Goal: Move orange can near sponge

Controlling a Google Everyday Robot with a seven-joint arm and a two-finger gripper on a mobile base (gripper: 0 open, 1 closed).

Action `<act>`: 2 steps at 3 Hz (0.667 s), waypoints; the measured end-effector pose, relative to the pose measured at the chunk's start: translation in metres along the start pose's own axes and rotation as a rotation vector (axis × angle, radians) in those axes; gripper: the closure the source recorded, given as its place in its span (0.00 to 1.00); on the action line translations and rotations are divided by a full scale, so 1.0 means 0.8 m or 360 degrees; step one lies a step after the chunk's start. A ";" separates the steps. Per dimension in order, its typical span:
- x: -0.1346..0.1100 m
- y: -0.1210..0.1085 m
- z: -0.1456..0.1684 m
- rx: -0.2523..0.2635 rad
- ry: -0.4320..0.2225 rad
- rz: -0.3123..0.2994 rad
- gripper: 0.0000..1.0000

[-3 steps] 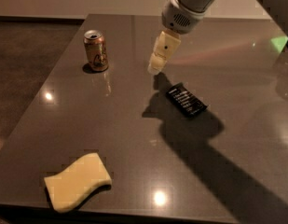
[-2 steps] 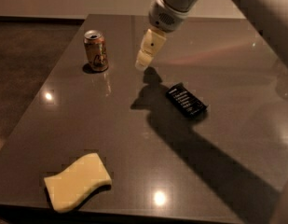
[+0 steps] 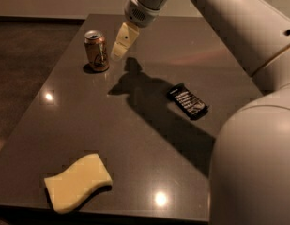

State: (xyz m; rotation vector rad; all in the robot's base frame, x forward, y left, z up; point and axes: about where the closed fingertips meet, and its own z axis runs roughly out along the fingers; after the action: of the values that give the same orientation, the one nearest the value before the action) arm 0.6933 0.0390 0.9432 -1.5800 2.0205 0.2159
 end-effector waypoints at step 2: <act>-0.060 0.004 0.035 -0.0021 -0.0093 -0.0050 0.00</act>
Offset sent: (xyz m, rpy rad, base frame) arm 0.0125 0.0925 0.0017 0.0535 -0.0564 0.0823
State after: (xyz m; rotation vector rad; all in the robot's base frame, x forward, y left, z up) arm 0.7070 0.0927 0.9440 -1.5943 1.9523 0.2611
